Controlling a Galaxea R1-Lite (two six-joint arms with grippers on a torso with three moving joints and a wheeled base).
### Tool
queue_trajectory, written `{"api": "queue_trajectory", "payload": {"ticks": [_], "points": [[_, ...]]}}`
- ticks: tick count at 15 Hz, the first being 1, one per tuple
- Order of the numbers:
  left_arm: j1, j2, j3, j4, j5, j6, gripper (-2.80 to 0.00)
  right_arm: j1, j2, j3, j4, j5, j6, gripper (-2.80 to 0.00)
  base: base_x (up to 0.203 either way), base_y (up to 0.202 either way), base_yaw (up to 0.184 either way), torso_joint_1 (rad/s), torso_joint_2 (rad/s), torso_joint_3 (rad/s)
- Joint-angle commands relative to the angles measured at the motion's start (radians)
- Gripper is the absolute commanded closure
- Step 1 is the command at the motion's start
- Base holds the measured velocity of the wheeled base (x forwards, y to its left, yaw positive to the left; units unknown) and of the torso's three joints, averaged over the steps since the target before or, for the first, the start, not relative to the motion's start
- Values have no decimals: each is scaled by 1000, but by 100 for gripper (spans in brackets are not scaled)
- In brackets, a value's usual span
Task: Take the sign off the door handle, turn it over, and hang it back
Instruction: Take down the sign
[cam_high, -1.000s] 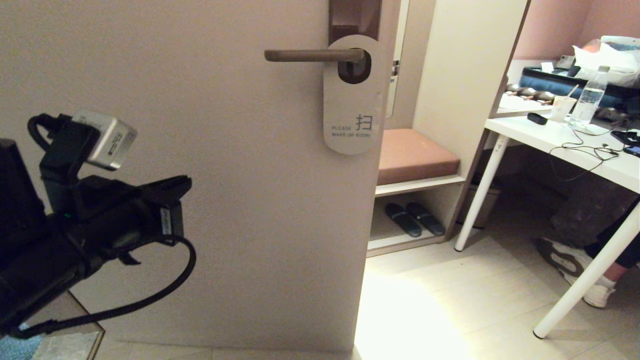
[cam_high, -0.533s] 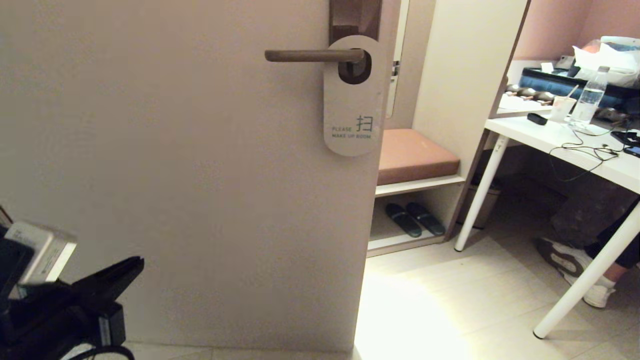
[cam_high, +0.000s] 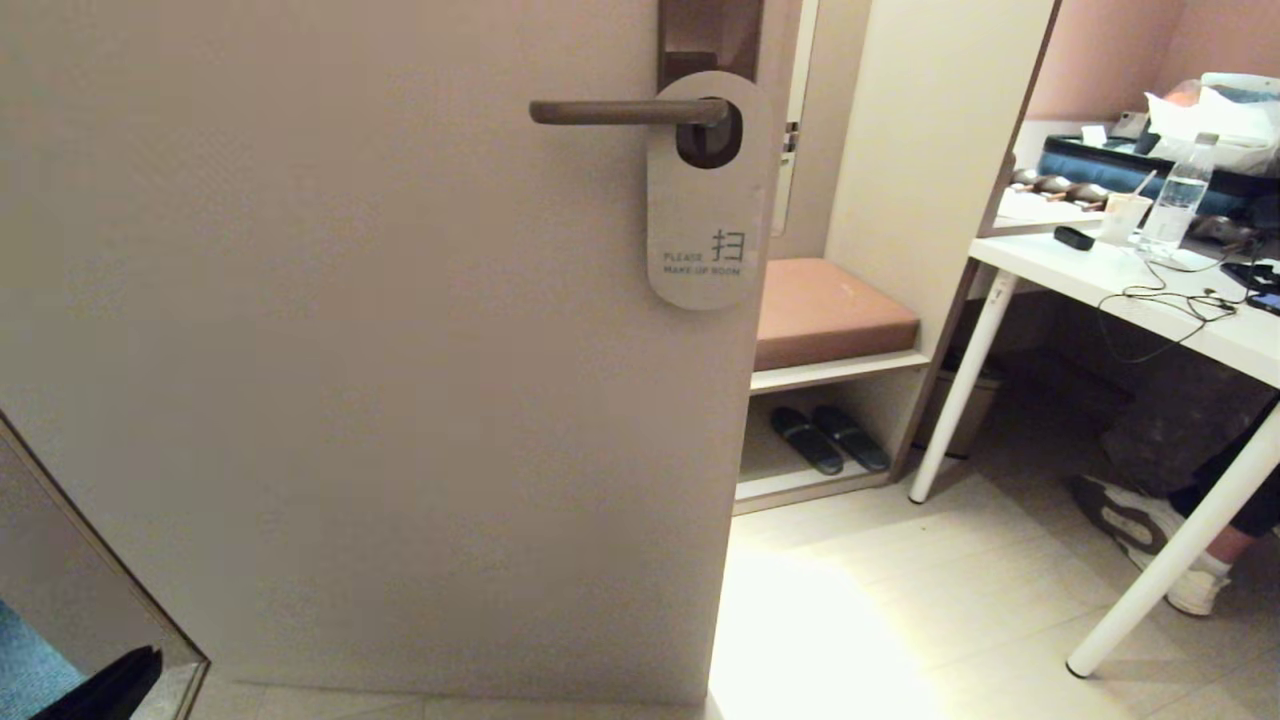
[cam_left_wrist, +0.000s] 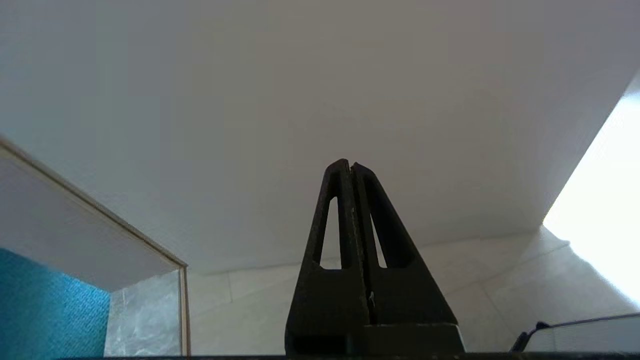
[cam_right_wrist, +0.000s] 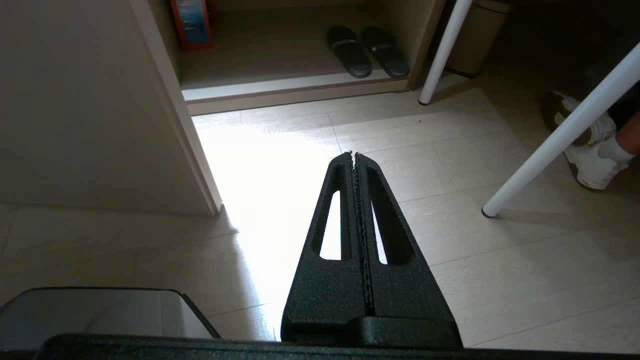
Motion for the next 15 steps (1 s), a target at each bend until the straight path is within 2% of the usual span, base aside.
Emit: {"api": "queue_trajectory", "payload": {"ticks": [1, 4, 7, 8, 12, 15], "points": [[101, -121, 10, 49, -58, 11, 0, 0, 0, 0, 0, 0, -1, 0, 0, 0, 0, 0, 0, 0], [233, -258, 11, 180, -191, 78, 0, 0, 0, 0, 0, 0, -1, 0, 0, 0, 0, 0, 0, 0], [280, -384, 11, 336, -228, 86, 0, 0, 1, 0, 0, 0, -1, 0, 0, 0, 0, 0, 0, 0], [286, -394, 11, 391, -225, 81, 0, 0, 0, 0, 0, 0, -1, 0, 0, 0, 0, 0, 0, 0], [262, -452, 11, 398, -238, 57, 0, 0, 0, 0, 0, 0, -1, 0, 0, 0, 0, 0, 0, 0], [243, -578, 11, 412, -255, -15, 0, 0, 0, 0, 0, -1, -1, 0, 0, 0, 0, 0, 0, 0]]}}
